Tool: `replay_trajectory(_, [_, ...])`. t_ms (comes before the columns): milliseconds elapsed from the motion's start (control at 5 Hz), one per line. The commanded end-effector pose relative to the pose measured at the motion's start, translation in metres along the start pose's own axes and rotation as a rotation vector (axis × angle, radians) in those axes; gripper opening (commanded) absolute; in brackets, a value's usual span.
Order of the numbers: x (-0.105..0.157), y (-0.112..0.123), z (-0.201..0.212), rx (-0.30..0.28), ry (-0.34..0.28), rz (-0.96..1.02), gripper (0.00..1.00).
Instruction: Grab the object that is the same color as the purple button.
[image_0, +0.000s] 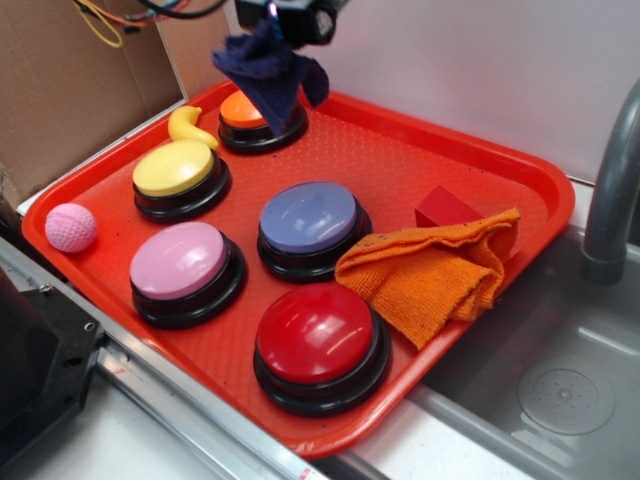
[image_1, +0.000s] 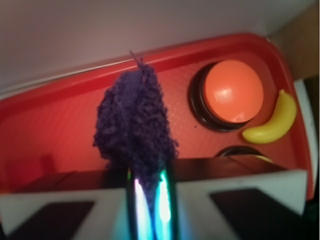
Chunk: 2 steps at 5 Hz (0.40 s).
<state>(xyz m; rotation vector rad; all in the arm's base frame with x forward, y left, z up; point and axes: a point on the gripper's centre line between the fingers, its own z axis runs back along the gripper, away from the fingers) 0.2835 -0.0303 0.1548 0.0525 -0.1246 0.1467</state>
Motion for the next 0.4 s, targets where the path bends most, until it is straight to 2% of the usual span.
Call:
replay_trajectory(0, [-0.026, 0.007, 0.062, -0.131, -0.16, -0.072, 0.0])
replay_trajectory(200, [-0.027, 0.015, 0.047, -0.086, -0.112, 0.008, 0.0])
